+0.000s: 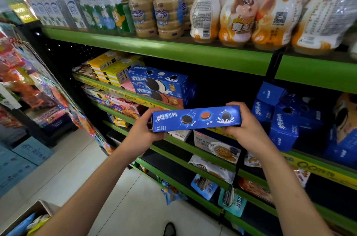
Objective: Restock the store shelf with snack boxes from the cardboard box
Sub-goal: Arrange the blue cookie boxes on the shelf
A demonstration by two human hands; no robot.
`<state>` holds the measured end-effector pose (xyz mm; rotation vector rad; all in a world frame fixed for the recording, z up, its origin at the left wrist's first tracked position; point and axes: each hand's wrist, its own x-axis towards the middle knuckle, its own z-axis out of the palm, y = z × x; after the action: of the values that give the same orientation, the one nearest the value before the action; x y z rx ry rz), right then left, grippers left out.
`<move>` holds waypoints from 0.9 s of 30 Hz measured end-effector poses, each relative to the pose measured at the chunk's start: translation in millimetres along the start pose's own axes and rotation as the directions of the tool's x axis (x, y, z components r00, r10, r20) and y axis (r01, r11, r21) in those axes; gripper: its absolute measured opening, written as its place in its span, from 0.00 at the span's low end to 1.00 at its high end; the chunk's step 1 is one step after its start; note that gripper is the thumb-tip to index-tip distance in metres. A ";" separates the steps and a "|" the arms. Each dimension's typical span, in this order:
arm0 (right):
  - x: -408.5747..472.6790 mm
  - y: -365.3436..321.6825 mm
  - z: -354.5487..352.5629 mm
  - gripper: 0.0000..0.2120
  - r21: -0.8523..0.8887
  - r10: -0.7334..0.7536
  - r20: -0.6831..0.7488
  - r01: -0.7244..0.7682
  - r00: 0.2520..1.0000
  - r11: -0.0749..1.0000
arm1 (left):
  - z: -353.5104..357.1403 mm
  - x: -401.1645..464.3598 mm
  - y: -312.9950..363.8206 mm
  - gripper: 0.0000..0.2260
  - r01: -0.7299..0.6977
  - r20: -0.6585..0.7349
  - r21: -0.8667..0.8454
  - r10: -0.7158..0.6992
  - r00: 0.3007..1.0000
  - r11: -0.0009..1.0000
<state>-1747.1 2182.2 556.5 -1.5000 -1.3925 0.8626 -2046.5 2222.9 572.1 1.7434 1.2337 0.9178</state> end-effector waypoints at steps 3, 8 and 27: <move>0.2 -0.3 -0.1 0.29 -0.004 -0.005 0.007 0.005 1.000 1.000 | -0.1 -0.1 -0.7 0.28 0.006 0.006 0.001 -0.006 1.000 1.000; 0.3 -0.1 -0.6 0.29 -0.007 -0.013 0.012 0.013 1.000 1.000 | -0.4 -0.3 -2.2 0.27 0.036 0.019 -0.010 -0.036 0.999 0.999; -3.3 -4.7 -0.6 0.30 -0.003 -0.067 0.004 0.067 0.998 0.998 | -2.7 10.8 1.4 0.27 0.027 0.027 -0.067 -0.025 0.999 0.997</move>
<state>-1748.7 2178.8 560.8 -1.4465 -1.4389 0.8231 -2045.5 2233.5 575.7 1.6776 1.1927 0.9080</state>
